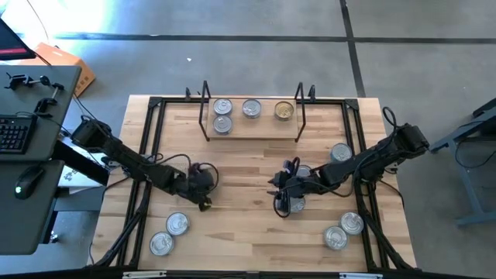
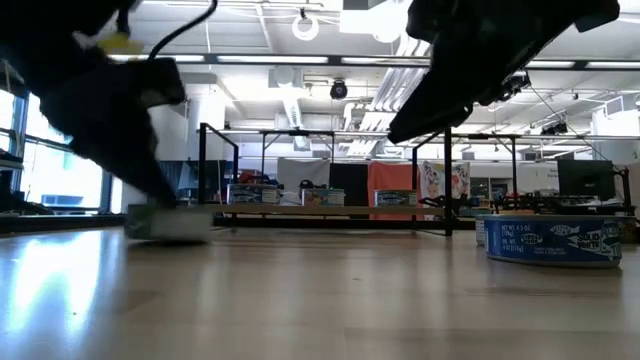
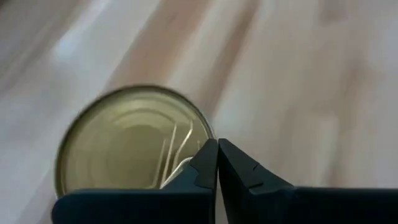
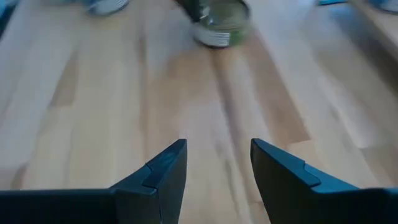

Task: Stack canned seafood by type on shelf
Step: Put the green tuna can on the shelf aligned with the other green tuna can

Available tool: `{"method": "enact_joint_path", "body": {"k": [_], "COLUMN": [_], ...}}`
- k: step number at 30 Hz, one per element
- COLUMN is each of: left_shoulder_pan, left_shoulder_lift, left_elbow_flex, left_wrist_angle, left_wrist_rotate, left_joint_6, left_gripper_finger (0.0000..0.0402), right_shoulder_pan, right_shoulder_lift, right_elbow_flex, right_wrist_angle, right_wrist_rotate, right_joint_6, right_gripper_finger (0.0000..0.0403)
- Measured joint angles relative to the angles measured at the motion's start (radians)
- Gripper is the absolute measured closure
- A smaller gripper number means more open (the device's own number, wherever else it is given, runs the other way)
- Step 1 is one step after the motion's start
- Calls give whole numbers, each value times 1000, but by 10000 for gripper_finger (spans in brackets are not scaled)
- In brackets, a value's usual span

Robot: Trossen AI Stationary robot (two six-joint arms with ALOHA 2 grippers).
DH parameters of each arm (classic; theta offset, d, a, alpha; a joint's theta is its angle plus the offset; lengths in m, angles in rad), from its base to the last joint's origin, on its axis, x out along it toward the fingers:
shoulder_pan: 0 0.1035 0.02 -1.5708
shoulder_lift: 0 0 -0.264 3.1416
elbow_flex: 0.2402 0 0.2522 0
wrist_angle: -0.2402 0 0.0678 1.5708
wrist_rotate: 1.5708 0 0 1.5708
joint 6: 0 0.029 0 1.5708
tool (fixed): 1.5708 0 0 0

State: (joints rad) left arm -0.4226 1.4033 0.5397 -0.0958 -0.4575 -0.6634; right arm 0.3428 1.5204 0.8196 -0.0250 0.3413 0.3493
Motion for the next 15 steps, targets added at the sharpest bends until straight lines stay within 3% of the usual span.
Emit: {"method": "enact_joint_path", "body": {"k": [3, 6, 15], "left_shoulder_pan": [9, 14, 17], "left_shoulder_lift": [0, -1, -1], "left_elbow_flex": [3, 3, 3], "left_wrist_angle": [155, 238, 290], "left_wrist_rotate": [21, 29, 19], "left_joint_6": [87, 139, 170], "left_gripper_finger": [401, 401, 401], "right_shoulder_pan": [0, -1, -11], "right_shoulder_lift": [0, 15, 180], "right_elbow_flex": [0, 0, 0], "right_wrist_angle": [16, 52, 316], "right_wrist_rotate": [-71, -63, -53], "right_joint_6": [-39, -47, -305], "right_gripper_finger": [234, 234, 214]}}
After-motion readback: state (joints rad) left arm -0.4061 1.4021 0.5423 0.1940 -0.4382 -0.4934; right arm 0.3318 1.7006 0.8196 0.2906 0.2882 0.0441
